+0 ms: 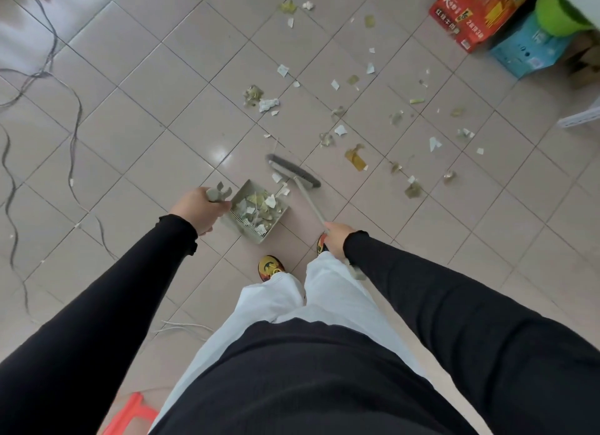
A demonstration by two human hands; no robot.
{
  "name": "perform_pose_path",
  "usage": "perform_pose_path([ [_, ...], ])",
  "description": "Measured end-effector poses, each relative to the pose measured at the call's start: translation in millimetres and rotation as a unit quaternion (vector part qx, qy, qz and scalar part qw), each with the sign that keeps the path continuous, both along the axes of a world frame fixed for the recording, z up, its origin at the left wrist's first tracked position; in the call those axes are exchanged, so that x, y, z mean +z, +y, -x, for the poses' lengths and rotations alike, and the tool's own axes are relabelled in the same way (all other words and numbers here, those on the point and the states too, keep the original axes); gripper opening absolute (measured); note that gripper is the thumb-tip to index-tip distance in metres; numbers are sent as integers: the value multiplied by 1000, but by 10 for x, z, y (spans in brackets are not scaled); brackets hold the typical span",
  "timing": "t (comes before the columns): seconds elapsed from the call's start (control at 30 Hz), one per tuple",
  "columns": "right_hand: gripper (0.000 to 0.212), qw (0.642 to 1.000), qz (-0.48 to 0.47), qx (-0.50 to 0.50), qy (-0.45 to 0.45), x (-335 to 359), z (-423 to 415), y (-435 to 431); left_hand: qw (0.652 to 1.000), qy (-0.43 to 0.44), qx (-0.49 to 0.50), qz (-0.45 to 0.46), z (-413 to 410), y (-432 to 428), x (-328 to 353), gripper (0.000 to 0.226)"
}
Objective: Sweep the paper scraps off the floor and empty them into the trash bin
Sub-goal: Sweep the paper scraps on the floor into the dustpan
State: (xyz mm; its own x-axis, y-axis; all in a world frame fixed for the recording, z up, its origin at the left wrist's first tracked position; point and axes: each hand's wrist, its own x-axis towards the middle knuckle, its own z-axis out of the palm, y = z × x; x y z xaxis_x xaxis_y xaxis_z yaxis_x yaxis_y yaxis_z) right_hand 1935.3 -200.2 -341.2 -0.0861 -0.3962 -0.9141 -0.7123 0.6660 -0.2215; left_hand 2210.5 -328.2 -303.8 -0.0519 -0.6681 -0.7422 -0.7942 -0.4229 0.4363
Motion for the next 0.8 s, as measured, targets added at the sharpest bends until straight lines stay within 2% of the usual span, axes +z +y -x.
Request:
perform_pose_path([
  [0.1, 28, 996, -26, -47, -77, 187, 73, 130, 1000, 5, -6, 3, 14, -36, -16, 24],
  [0.23, 52, 987, -27, -123, -101, 468, 240, 463, 1000, 2, -10, 3, -6, -57, -32, 21],
  [0.3, 54, 987, -11, -136, -85, 483, 188, 543, 1000, 4, -10, 2, -29, -58, -40, 20],
  [0.47, 52, 997, 30, -64, -7, 304, -72, 291, 1000, 4, -13, 4, -74, -55, -53, 18],
  [0.6, 32, 998, -21, -43, -37, 253, -108, 254, 1000, 9, -14, 2, -125, -43, -79, 22],
  [0.7, 45, 993, -51, -62, -86, 431, 72, 451, 1000, 11, -16, 4, -159, -32, -94, 20],
  [0.8, 53, 992, -50, -69, -90, 630, 223, 714, 1000, 12, -16, 4, -186, -14, -109, 17],
])
